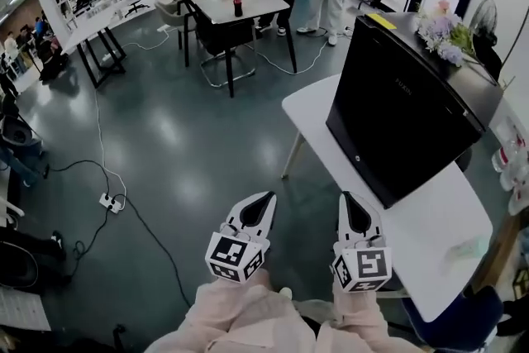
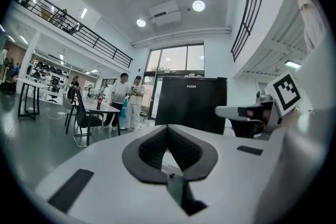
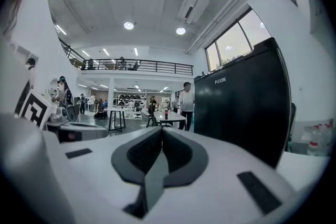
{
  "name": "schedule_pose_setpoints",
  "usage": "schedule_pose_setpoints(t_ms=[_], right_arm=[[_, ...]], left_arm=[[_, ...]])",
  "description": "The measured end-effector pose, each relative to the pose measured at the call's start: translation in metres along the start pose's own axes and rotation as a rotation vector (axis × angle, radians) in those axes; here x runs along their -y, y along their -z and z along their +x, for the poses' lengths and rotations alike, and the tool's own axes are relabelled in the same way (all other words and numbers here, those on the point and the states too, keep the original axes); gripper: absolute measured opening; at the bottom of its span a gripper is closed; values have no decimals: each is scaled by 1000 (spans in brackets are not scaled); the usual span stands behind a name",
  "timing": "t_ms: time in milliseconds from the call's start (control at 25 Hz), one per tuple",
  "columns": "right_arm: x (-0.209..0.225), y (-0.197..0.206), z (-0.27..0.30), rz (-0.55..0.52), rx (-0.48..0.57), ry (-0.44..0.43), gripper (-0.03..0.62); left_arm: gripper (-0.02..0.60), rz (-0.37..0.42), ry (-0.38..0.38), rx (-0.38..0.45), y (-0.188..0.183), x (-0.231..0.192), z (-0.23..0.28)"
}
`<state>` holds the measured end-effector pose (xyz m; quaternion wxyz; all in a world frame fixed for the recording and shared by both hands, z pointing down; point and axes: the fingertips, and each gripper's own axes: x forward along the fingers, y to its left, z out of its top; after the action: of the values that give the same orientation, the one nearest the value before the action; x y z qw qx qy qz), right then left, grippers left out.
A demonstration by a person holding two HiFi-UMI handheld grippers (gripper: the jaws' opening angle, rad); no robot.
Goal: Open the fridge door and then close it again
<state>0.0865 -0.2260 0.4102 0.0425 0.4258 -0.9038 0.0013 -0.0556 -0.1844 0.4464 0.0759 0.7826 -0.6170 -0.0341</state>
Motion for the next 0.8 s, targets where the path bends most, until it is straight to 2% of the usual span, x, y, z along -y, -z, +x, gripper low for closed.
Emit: schedule_pose_setpoints(t_ms=[200,440,800], right_arm=[[15,-21,45,-34,6,23,14],[39,-58,90,-110,16,86,14],[75,-111,142,-339,-38,198,17]], left_arm=[[11,16,78,-4,-23,-21,55],[11,49,238,-9,-54,-42,120],[12,73,430,-14,-80,-66,186]])
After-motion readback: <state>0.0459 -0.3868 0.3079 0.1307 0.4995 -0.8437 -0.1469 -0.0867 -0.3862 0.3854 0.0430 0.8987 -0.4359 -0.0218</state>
